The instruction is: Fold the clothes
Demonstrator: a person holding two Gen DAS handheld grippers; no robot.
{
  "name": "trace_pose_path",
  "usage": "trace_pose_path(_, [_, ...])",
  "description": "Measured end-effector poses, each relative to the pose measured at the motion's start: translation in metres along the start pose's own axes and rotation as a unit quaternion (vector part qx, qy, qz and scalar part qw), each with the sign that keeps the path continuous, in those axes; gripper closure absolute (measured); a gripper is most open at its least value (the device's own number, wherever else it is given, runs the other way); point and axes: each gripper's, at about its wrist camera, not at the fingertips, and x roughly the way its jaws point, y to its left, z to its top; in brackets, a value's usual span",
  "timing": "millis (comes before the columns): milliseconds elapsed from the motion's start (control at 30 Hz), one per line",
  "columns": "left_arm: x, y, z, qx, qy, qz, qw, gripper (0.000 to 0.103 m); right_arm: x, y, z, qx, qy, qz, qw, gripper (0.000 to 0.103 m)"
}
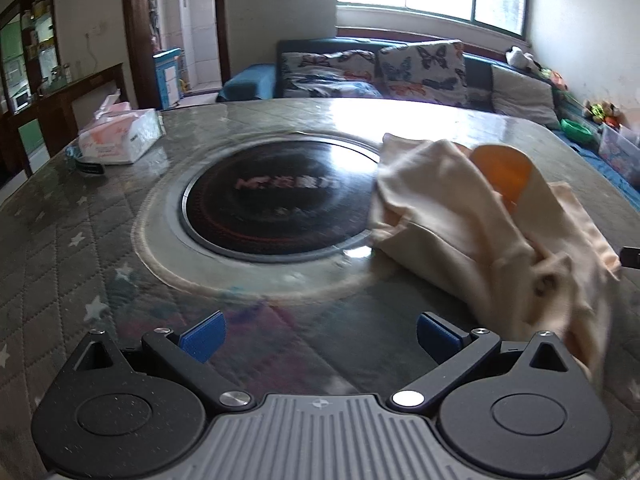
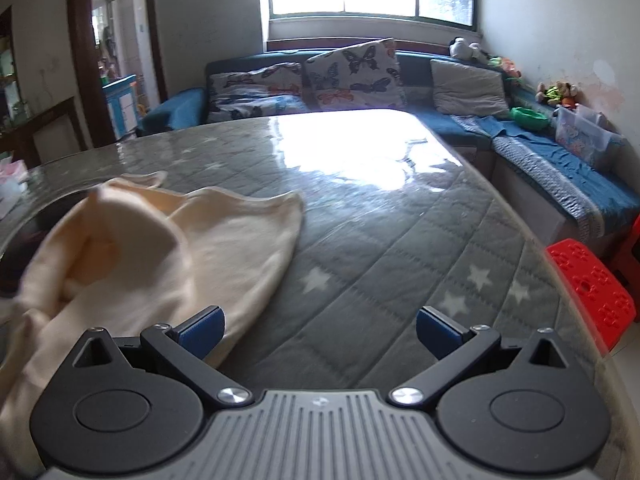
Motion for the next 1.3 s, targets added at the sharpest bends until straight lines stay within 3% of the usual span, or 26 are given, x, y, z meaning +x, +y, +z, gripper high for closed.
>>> trace_pose_path(400, [-0.02, -0.016, -0.014, 0.007, 0.012, -0.02, 0.9997, 0.0, -0.045, 0.028, -0.034, -0.011, -0.004, 0.037, 0.999, 0.0])
trace_pose_path(1300, [-0.041, -0.034, -0.03, 0.045, 0.004, -0.035, 0.9984, 0.0, -0.071, 0.056, -0.057, -0.035, -0.001, 0.073, 0.997, 0.004])
